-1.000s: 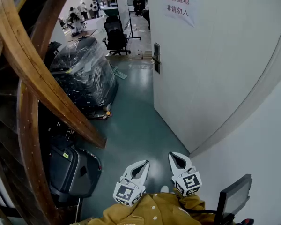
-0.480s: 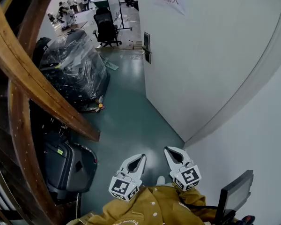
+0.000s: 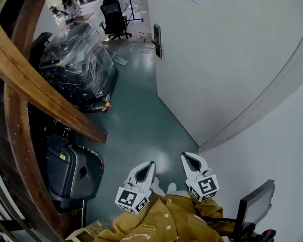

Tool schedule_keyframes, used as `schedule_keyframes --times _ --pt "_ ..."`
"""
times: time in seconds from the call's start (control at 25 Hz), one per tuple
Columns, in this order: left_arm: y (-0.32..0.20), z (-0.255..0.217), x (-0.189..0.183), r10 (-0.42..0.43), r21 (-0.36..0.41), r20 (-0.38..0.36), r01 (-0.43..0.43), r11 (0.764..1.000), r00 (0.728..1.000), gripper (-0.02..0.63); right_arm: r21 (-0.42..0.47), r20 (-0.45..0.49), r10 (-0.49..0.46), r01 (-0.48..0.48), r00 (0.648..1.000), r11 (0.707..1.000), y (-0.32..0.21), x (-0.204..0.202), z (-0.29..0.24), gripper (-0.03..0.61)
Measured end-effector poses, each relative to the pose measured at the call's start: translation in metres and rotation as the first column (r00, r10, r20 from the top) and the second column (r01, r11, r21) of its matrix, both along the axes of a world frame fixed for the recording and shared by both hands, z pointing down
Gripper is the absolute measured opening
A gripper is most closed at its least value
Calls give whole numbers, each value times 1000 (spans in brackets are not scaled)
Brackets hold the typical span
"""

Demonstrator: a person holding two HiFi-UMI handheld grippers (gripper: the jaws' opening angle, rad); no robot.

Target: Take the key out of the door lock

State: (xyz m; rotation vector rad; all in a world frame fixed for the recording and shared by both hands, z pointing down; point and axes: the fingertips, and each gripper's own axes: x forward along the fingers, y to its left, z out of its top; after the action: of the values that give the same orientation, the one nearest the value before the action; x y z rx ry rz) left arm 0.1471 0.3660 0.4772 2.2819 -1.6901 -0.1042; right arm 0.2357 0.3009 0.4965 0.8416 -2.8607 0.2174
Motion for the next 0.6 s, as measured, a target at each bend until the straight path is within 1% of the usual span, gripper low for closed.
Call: schedule_keyframes --times 0.12,0.28,0.48,0.6 --pt "-24 3 -20 -11 6 -5 11 1000 1000 -2 1 -3 -7 7 1000 1000 -24 -19 4 6" --pt "-69 15 -66 -18 -10 -37 18 1000 999 -2 -18 -17 -13 12 1000 1000 -68 -62 13 6" --pt "-148 8 -138 40 12 -51 -39 999 998 -2 -26 -20 -8 8 1000 1000 -146 -136 6 6" --pt "-186 3 -176 76 6 -64 -75 997 995 -2 -19 -29 24 -24 999 1000 -185 -172 -3 6"
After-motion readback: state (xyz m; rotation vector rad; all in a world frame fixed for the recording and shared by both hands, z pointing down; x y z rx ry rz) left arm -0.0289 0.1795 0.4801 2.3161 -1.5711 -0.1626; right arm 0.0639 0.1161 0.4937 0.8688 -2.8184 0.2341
